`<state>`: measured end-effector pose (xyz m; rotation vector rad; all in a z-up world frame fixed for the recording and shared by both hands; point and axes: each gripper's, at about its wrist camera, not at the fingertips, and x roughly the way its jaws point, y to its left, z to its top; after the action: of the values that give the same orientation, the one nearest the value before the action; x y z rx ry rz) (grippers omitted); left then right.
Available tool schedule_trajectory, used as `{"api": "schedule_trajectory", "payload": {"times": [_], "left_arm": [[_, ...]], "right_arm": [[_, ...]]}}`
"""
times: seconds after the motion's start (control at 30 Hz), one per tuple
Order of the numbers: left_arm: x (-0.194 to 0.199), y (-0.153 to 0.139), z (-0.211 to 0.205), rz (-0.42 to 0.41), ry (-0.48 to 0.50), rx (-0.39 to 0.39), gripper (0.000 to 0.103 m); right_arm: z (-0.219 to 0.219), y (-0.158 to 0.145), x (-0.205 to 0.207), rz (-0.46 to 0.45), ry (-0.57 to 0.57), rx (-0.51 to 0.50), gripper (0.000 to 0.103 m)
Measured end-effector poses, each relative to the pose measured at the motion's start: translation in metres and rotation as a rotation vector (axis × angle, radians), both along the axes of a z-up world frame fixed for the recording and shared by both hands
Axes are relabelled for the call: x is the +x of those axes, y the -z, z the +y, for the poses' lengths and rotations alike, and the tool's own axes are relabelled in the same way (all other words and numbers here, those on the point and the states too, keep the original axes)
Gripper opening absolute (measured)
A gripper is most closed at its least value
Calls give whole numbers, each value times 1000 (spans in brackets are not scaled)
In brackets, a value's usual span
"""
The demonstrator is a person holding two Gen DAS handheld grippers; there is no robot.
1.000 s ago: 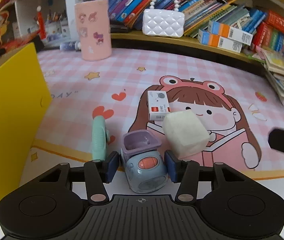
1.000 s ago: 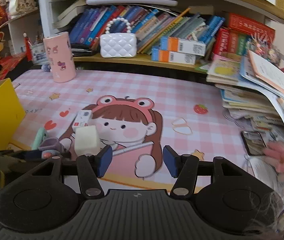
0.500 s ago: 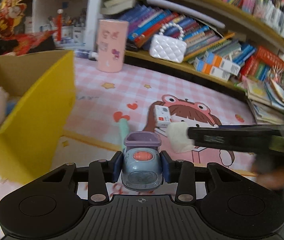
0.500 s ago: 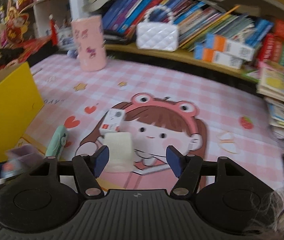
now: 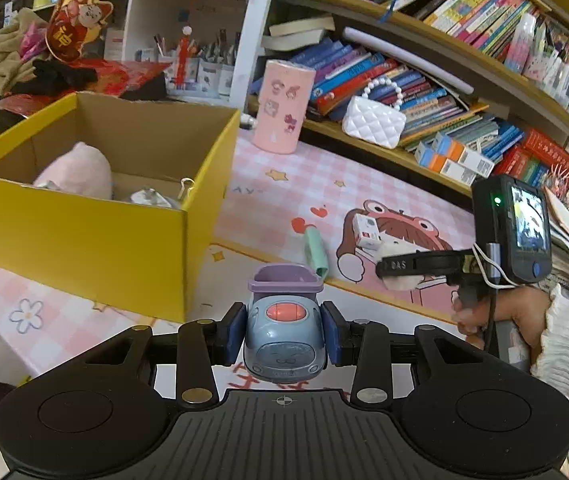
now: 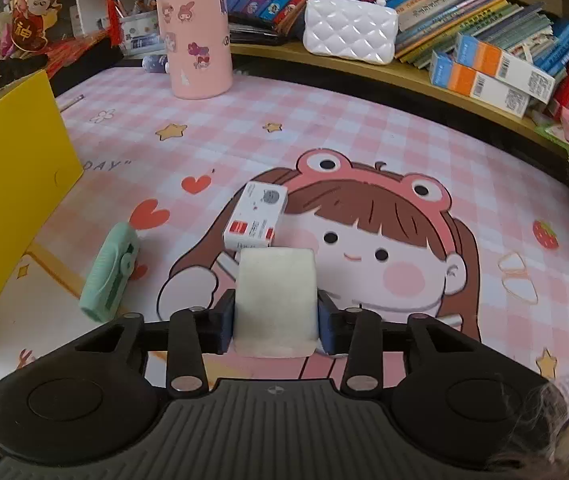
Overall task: Organize objects
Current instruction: 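Lift and carry the blue toy car and white cube over the yellow box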
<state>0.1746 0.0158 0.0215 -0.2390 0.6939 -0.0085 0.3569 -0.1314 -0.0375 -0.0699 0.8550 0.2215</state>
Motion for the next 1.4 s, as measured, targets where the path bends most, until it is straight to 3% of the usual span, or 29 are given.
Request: {"api": "schedule_trajectory", "payload": {"times": [0.33, 0.73, 1.4], "left_arm": [[-28, -4, 24, -37, 71, -12, 38], [-78, 8, 84, 4, 68, -41, 38], [-155, 1, 179, -63, -24, -29, 38]], "right_arm": [[10, -34, -92, -16, 73, 69, 34], [78, -48, -208, 57, 67, 102, 34], [203, -53, -277, 15, -136, 49, 35]]}}
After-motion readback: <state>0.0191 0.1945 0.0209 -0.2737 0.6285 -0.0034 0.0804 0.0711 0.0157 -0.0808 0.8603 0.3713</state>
